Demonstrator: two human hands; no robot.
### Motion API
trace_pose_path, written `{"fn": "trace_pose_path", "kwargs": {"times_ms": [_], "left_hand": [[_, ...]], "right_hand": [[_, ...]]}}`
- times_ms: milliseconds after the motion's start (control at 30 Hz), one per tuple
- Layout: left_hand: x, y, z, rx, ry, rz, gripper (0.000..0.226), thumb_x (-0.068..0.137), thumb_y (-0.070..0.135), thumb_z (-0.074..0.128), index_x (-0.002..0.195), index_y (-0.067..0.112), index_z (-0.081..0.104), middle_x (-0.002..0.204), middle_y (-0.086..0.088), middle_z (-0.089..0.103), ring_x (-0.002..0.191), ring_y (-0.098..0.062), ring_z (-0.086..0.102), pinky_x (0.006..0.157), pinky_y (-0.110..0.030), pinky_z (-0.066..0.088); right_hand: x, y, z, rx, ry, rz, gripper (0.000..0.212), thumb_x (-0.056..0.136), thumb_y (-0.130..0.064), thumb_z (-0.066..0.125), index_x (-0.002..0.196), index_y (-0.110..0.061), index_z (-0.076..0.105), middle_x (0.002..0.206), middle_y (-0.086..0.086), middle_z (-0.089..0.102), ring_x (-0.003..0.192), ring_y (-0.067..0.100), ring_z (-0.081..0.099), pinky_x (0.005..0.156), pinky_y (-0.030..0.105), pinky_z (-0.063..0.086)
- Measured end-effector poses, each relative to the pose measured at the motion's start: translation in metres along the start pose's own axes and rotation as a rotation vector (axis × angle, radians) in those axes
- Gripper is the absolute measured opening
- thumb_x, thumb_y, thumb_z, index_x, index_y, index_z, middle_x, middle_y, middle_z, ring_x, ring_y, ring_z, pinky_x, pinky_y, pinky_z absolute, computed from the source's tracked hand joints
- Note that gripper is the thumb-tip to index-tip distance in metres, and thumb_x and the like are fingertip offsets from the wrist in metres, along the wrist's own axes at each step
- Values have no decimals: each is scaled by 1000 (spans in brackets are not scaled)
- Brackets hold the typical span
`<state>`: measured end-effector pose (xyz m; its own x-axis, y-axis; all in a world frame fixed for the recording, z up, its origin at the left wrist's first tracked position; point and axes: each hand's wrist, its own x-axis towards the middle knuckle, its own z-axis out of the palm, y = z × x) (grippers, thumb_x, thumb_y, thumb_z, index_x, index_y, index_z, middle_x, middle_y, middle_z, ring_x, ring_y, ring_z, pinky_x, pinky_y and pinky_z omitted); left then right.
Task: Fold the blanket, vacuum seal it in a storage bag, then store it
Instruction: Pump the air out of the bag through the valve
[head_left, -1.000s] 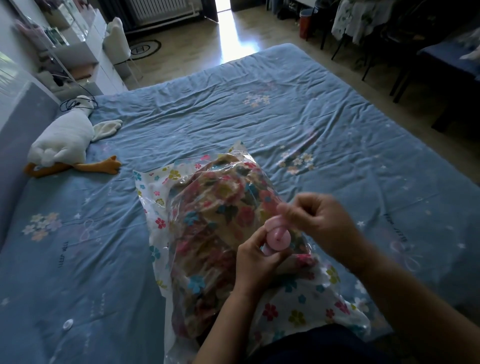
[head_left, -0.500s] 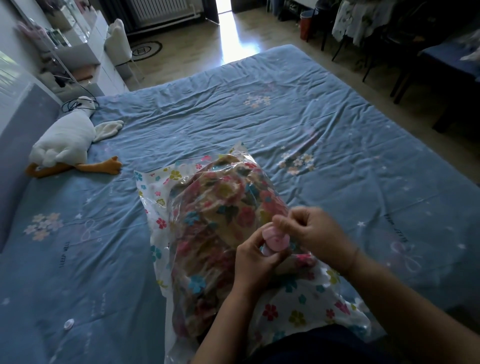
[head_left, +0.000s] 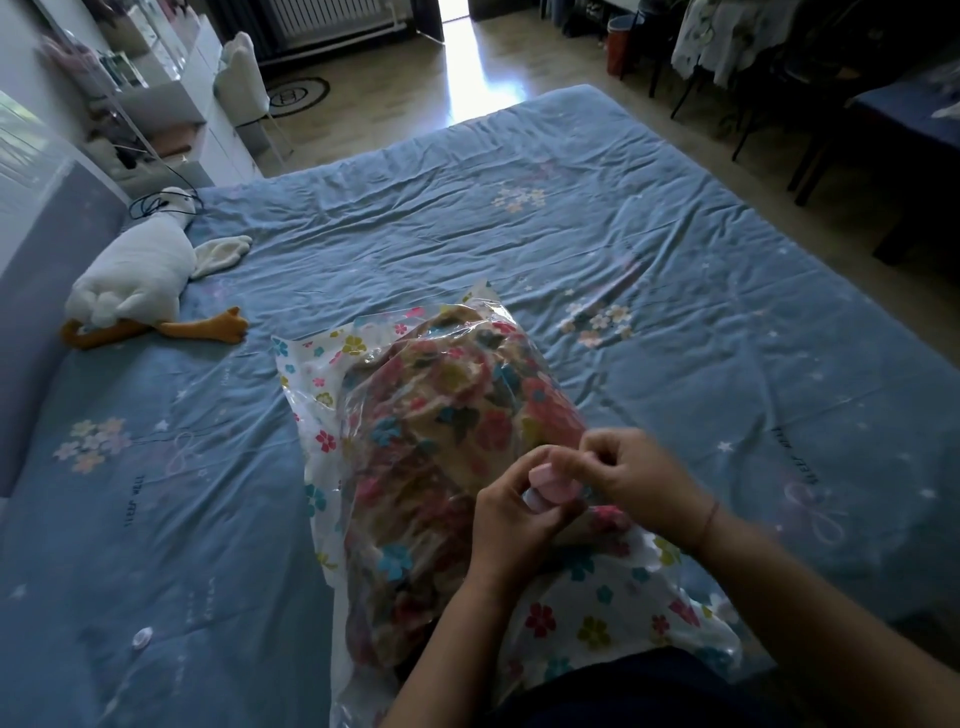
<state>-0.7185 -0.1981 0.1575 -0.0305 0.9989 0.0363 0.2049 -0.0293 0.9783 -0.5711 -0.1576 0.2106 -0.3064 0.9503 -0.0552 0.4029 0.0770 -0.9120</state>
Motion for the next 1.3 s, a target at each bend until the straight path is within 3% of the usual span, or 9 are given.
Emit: {"fn": "trace_pose_path", "kwargs": {"times_ms": [67, 300, 400, 533, 800, 1000, 1100, 1233, 1300], "left_hand": [[-2, 3, 0, -9, -5, 12, 39, 71, 11, 85, 105, 22, 71, 96, 19, 73, 92, 1, 68, 78, -12, 50], [4, -6, -1, 44, 37, -32, 50, 69, 16, 87, 114, 29, 68, 107, 15, 72, 102, -1, 67, 89, -21, 53], [3, -7, 0, 26, 31, -25, 46, 71, 15, 86, 114, 20, 70, 103, 12, 74, 98, -4, 69, 87, -26, 55], [0, -4, 0, 27, 14, 15, 41, 71, 14, 85, 108, 22, 71, 100, 16, 73, 96, -1, 68, 82, -15, 50], [7, -11, -1, 50, 31, -35, 49, 69, 16, 87, 113, 28, 68, 107, 13, 73, 101, -1, 67, 90, -22, 52], [2, -10, 1, 24, 19, -14, 45, 68, 17, 86, 109, 25, 69, 101, 20, 73, 96, 1, 67, 82, -11, 49], [5, -9, 0, 41, 27, -9, 38, 71, 12, 85, 106, 20, 71, 96, 14, 74, 91, 2, 67, 79, -14, 49], [8, -12, -3, 49, 39, -35, 51, 68, 16, 87, 110, 36, 66, 106, 16, 72, 100, 0, 67, 88, -19, 52], [7, -13, -1, 58, 40, -39, 48, 68, 18, 87, 110, 31, 69, 104, 15, 73, 98, 1, 67, 86, -19, 53]], "right_hand": [[-1, 10, 4, -53, -11, 39, 44, 78, -48, 67, 52, -19, 46, 43, -13, 40, 44, 2, 36, 50, 25, 32], [-8, -70, -34, 353, 104, -372, 48, 81, -33, 66, 54, -2, 41, 50, -1, 34, 46, 9, 32, 45, 17, 30], [-2, -36, -15, 236, 85, -221, 51, 80, -44, 66, 54, -8, 43, 51, -1, 38, 46, 18, 40, 48, 25, 32], [0, 8, 4, -8, -8, 6, 52, 72, -61, 61, 51, -16, 47, 43, -10, 41, 44, 2, 36, 49, 26, 32], [-8, -71, -37, 431, 16, -342, 36, 82, -22, 64, 52, -13, 46, 44, -13, 48, 42, -3, 39, 44, 9, 32], [0, 13, 3, -1, -68, 76, 52, 76, -57, 63, 50, -14, 50, 41, -9, 42, 42, 5, 38, 50, 29, 34], [-4, -16, -7, 97, -1, -68, 53, 81, -48, 66, 52, -7, 51, 44, -7, 43, 44, 4, 37, 48, 25, 33], [-8, -68, -36, 458, -4, -275, 40, 83, -24, 64, 54, -3, 46, 46, -7, 43, 43, 2, 36, 45, 12, 32], [-5, -61, -32, 446, -14, -253, 39, 83, -21, 61, 55, 0, 44, 46, -7, 44, 43, 1, 37, 44, 12, 32]]}}
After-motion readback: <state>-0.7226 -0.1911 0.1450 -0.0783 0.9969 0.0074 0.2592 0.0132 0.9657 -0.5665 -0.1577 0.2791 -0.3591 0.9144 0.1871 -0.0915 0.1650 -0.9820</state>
